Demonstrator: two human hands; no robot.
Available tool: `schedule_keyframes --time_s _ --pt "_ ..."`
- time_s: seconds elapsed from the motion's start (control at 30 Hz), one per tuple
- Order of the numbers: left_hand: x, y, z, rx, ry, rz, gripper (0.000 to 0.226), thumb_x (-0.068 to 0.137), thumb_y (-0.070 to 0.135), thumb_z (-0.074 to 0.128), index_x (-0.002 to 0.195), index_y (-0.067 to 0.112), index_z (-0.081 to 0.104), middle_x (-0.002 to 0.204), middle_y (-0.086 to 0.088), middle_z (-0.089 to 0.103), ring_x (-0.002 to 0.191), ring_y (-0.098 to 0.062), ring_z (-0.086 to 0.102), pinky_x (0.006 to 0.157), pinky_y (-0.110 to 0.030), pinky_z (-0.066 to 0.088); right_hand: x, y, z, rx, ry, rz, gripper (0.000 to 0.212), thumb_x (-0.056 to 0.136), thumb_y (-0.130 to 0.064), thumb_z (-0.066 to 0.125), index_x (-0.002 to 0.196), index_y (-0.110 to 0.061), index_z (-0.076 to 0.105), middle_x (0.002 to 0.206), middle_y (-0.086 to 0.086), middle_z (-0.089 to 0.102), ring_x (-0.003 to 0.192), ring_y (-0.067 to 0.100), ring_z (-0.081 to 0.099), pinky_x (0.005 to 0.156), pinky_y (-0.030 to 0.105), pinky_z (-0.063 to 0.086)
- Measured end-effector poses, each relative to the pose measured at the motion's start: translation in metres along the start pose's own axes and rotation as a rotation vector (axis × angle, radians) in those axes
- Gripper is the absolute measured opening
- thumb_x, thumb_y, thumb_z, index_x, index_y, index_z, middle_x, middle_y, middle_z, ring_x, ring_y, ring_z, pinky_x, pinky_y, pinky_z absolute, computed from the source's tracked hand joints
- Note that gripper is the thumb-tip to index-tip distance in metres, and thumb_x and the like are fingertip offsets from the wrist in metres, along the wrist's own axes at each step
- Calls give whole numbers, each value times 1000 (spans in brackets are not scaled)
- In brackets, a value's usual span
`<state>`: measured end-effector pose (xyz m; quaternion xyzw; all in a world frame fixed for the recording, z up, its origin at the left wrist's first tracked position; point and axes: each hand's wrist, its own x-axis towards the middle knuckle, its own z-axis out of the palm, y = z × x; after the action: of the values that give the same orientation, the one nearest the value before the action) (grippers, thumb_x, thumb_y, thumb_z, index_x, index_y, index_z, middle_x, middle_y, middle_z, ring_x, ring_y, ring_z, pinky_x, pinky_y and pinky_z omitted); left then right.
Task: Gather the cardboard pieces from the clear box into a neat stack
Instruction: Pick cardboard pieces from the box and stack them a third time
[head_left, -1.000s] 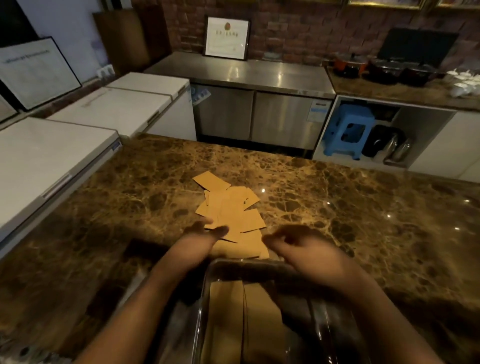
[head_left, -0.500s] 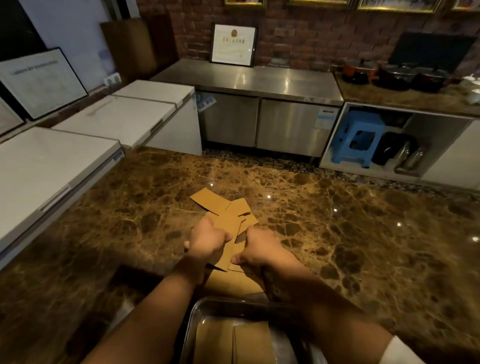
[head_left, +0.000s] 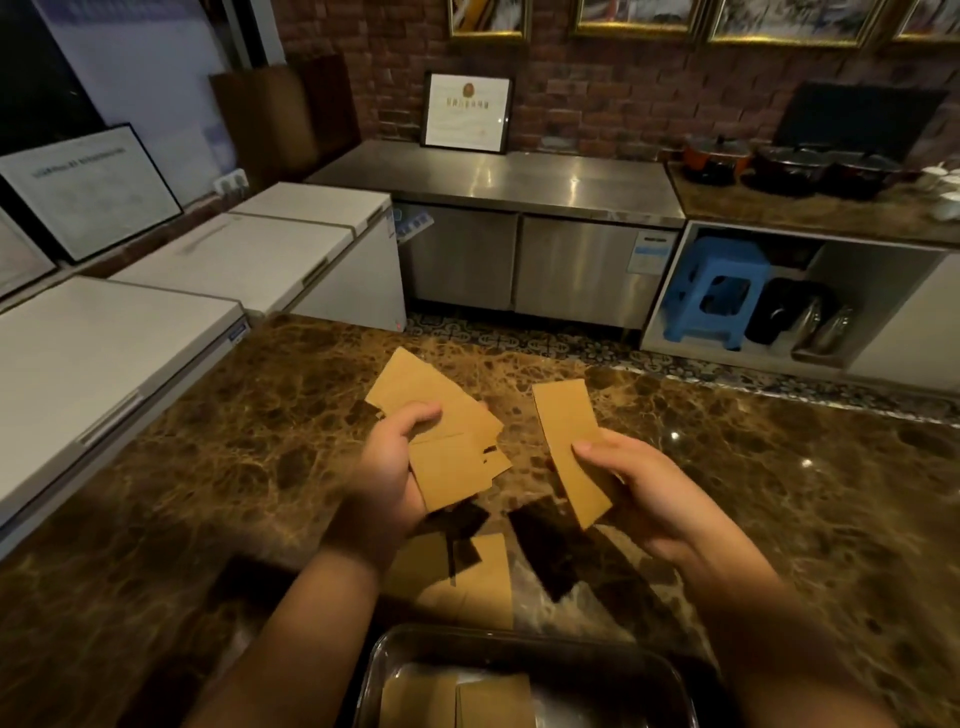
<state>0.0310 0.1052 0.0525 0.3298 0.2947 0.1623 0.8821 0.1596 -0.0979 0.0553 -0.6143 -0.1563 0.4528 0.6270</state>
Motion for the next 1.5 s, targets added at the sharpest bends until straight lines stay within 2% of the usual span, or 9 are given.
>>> schedule_keyframes --time_s 0.17,0.43,0.6,0.7,0.8,0.93,1.03,1.33,1.5 --pt "-13 -20 39 121 3 124 16 90 10 66 105 10 72 78 -6 79 73 -23 77 56 -43 61 -18 3 38 15 93 -119 20 87 -27 72 106 -23 72 97 0 79 86 18 77 64 27 59" --pt "-8 -25 49 37 108 136 46 91 58 56 107 18 72 94 -11 80 83 -28 77 77 -48 59 -33 5 35 -18 309 -140 29 89 -14 73 116 -9 62 95 8 80 90 25 77 86 50 60" --pt "-5 -28 39 154 48 280 27 94 54 51 113 48 69 89 2 79 77 -22 77 56 -39 61 -42 -2 21 73 318 -196 27 93 -16 68 118 -10 61 100 11 79 94 27 77 84 46 61" --pt "-14 -35 49 222 -90 269 50 75 75 54 119 53 63 100 8 78 89 -18 75 59 -32 61 -38 -1 25 84 345 -231 25 93 -16 68 116 -12 62 98 7 80 93 24 77 83 45 61" --pt "-16 -46 53 257 -75 189 51 75 51 75 121 32 61 89 7 79 80 -18 76 56 -32 61 -32 1 34 37 321 -222 25 91 -17 71 114 -12 63 95 6 80 89 23 77 80 42 62" --pt "-17 -48 55 143 13 198 31 95 16 59 126 14 53 87 -8 79 69 -18 76 46 -28 57 -26 3 38 -53 362 -205 25 92 -19 70 116 -16 63 100 5 78 92 21 76 86 45 61" --pt "-15 -42 52 -55 -124 296 50 97 5 39 127 44 51 97 -15 78 84 -34 76 62 -44 61 -24 0 30 84 353 -225 16 99 -12 56 115 -12 60 92 10 79 83 24 77 75 41 64" --pt "-13 -39 47 -75 -219 303 42 94 8 36 121 27 63 91 -14 73 64 -28 67 52 -40 55 -30 -2 21 768 22 -50 68 88 -67 53 96 -4 79 79 20 66 60 27 61 53 35 53" --pt "-15 -41 48 -60 -271 265 31 99 21 42 116 29 67 88 -13 70 61 -25 63 52 -38 53 -29 0 21 632 148 -122 37 101 -35 50 121 -9 66 101 21 76 83 32 75 70 46 63"
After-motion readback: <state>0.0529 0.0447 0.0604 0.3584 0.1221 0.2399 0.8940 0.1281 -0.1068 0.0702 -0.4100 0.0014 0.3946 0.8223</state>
